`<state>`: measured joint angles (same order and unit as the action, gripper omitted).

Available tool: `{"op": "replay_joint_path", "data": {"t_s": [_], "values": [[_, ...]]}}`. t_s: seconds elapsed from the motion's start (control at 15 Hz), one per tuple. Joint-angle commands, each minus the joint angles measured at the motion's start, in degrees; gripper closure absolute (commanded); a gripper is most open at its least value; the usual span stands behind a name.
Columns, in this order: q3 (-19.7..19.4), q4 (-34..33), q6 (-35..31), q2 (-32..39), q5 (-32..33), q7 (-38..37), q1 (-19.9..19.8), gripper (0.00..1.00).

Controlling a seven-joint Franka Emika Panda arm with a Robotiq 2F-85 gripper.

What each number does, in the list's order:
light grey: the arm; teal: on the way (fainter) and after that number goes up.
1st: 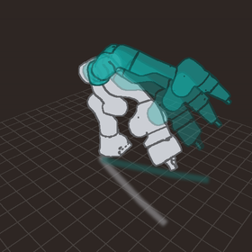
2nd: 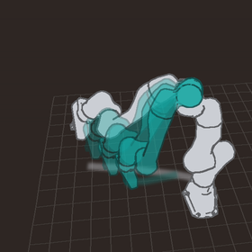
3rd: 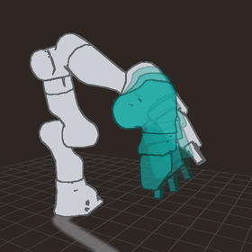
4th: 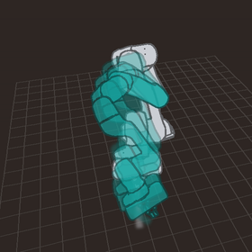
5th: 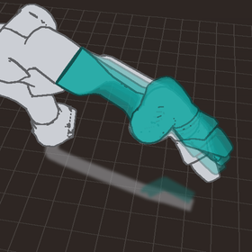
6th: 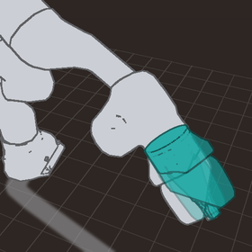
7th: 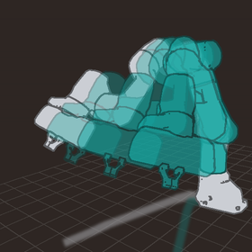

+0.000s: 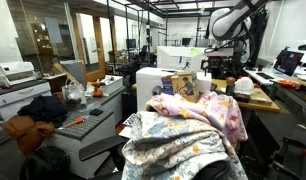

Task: Put the pink blanket over the blue blanket

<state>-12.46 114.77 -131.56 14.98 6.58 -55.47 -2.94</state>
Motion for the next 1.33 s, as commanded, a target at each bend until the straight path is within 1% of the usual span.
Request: {"op": "replay_joint_path", "data": {"t_s": [0.0, 0.27, 0.6, 0.8, 1.07, 1.27], "values": [[-0.4, -1.2, 2.0, 2.4, -0.9, -3.1, -1.0, 0.00], [-0.4, -1.7, 3.7, 4.9, -3.9, -3.5, -2.4, 0.00], [0.2, -2.5, 8.8, 6.8, -9.3, -2.5, -3.6, 0.00], [0.2, -2.9, 10.9, 7.8, -11.5, -2.4, -3.9, 0.00], [0.2, -2.8, 11.0, 9.2, -13.0, -1.1, -4.4, 0.00], [0.3, -3.0, 9.9, 11.1, -14.0, 1.5, -5.5, 0.00]]}}
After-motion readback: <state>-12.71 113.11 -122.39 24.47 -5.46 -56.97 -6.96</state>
